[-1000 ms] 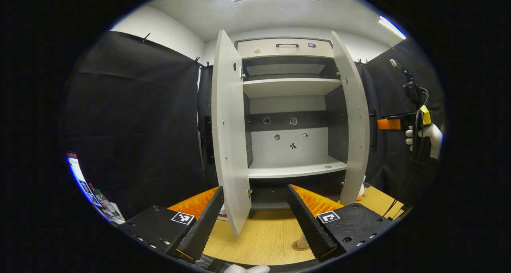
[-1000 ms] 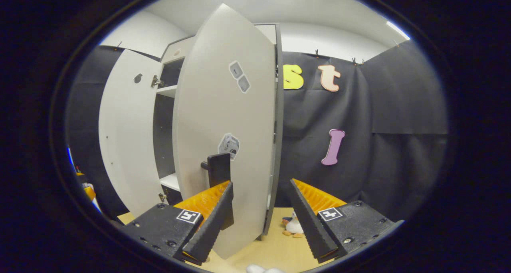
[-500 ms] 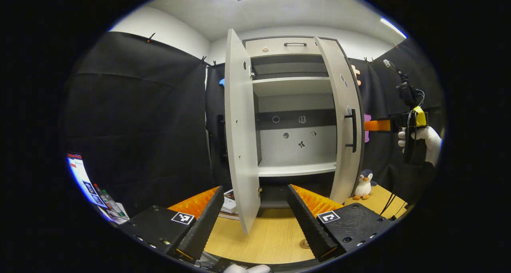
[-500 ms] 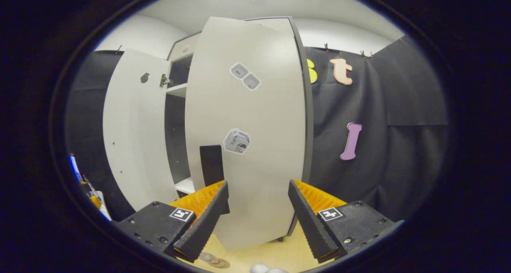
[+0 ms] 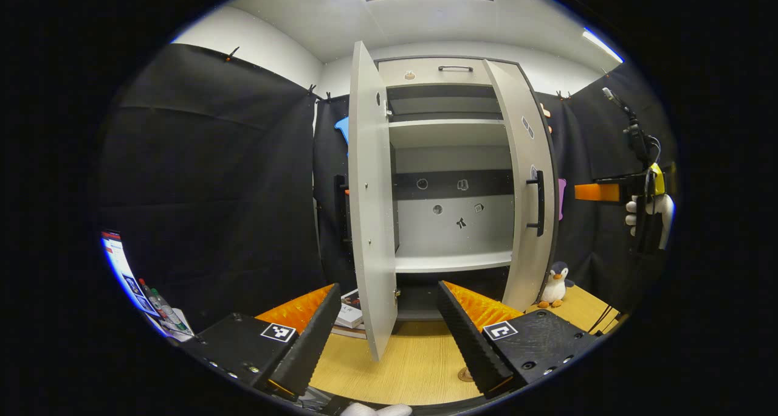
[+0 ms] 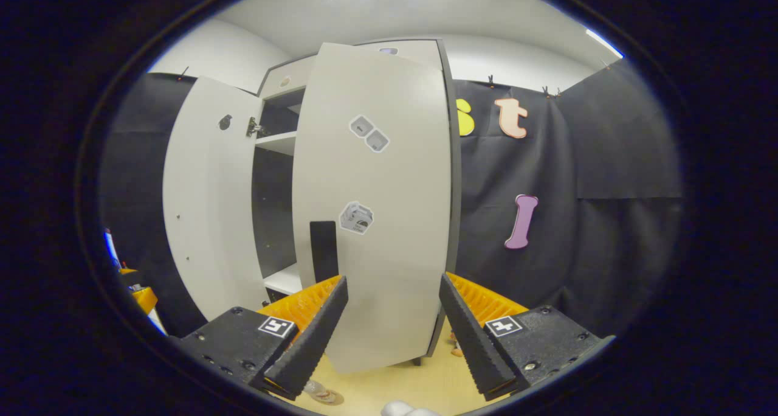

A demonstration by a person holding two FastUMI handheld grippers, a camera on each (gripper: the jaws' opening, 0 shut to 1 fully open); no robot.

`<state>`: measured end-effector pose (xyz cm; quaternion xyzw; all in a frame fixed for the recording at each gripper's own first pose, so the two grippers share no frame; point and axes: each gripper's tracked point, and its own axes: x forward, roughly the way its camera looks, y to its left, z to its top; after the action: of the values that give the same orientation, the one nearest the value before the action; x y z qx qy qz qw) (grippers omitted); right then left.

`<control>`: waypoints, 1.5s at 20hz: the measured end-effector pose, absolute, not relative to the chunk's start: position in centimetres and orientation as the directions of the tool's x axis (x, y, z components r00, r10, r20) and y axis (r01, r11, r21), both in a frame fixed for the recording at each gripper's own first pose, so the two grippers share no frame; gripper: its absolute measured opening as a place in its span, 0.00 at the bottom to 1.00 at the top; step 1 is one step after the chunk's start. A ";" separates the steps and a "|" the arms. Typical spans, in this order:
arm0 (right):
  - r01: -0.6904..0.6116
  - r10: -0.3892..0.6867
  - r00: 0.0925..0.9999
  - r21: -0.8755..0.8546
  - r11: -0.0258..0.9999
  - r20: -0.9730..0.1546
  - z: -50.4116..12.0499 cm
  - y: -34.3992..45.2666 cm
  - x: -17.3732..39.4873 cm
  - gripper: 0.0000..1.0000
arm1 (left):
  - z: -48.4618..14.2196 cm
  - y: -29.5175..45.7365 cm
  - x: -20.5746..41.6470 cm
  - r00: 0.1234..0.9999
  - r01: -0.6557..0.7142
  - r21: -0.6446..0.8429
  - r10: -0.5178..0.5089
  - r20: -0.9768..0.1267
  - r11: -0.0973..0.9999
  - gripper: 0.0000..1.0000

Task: Grasp the bottle in the cabinet with the left hand and place it on the coaster, then close the right door with the right hand and the left door with the left hand.

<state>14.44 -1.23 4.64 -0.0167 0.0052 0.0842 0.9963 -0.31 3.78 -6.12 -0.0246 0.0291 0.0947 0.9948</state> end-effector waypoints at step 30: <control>-0.004 0.008 0.990 0.033 0.999 -0.138 -3.0 -8.4 1.1 0.99 | -2.9 20.6 12.9 0.950 -0.312 -0.019 0.311 -0.013 0.950 0.92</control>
<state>1.11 -8.37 -3.03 0.0162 0.0693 0.0030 0.9975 12.95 20.56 -2.88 -0.0103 0.0048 0.1578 0.9874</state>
